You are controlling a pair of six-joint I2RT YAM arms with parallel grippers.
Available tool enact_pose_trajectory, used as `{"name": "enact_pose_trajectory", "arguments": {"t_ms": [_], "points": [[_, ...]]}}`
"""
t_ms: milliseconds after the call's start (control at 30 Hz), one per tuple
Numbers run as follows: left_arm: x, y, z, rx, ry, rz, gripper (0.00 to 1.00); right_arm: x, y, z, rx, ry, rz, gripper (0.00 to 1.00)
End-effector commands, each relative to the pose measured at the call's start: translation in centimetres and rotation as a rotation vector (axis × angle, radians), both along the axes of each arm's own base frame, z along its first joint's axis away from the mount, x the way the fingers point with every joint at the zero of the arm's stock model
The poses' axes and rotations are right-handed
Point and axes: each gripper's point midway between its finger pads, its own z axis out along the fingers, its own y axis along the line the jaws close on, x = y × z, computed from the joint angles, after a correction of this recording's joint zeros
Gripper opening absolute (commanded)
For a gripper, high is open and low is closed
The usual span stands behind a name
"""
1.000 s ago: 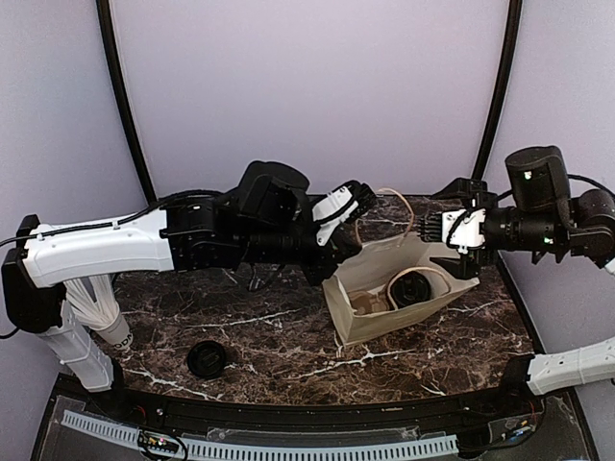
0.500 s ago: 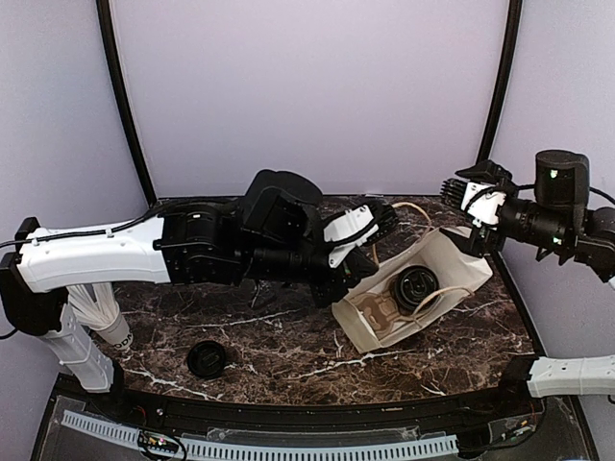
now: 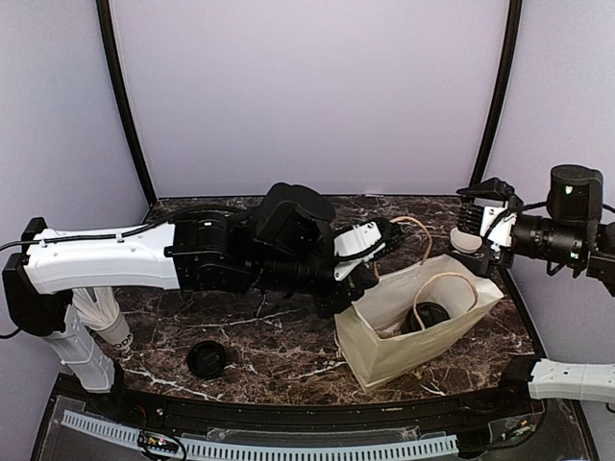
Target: Pack the takeout coffee
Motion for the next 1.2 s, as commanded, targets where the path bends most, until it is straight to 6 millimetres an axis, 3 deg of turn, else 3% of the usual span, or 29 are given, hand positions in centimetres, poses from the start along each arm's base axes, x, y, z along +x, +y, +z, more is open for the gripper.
{"name": "enact_pose_trajectory", "arguments": {"t_ms": [0,133,267,400,700,833,1167], "points": [[0.2,-0.5,1.9,-0.035,-0.034,0.008,0.00,-1.2,0.6,3.4,0.110,-0.023,0.057,0.98],[1.1,-0.5,1.7,-0.027,-0.058,0.047,0.00,-0.8,1.5,7.2,0.242,-0.012,0.054,0.97],[2.8,-0.2,1.7,-0.025,-0.050,0.094,0.00,-0.6,2.3,7.9,0.284,0.036,0.060,0.98],[4.8,0.5,1.4,-0.031,0.012,0.140,0.00,1.3,2.1,9.1,0.378,0.046,-0.040,0.99],[8.6,3.2,2.4,-0.097,0.145,0.235,0.00,2.8,2.1,8.6,0.403,0.051,-0.104,0.99],[9.0,3.3,2.3,-0.143,0.252,0.237,0.00,3.5,1.6,8.2,0.408,0.037,-0.142,0.99],[9.5,2.9,3.1,-0.196,0.303,0.232,0.04,4.2,0.8,7.6,0.407,0.025,-0.193,0.99]]}}
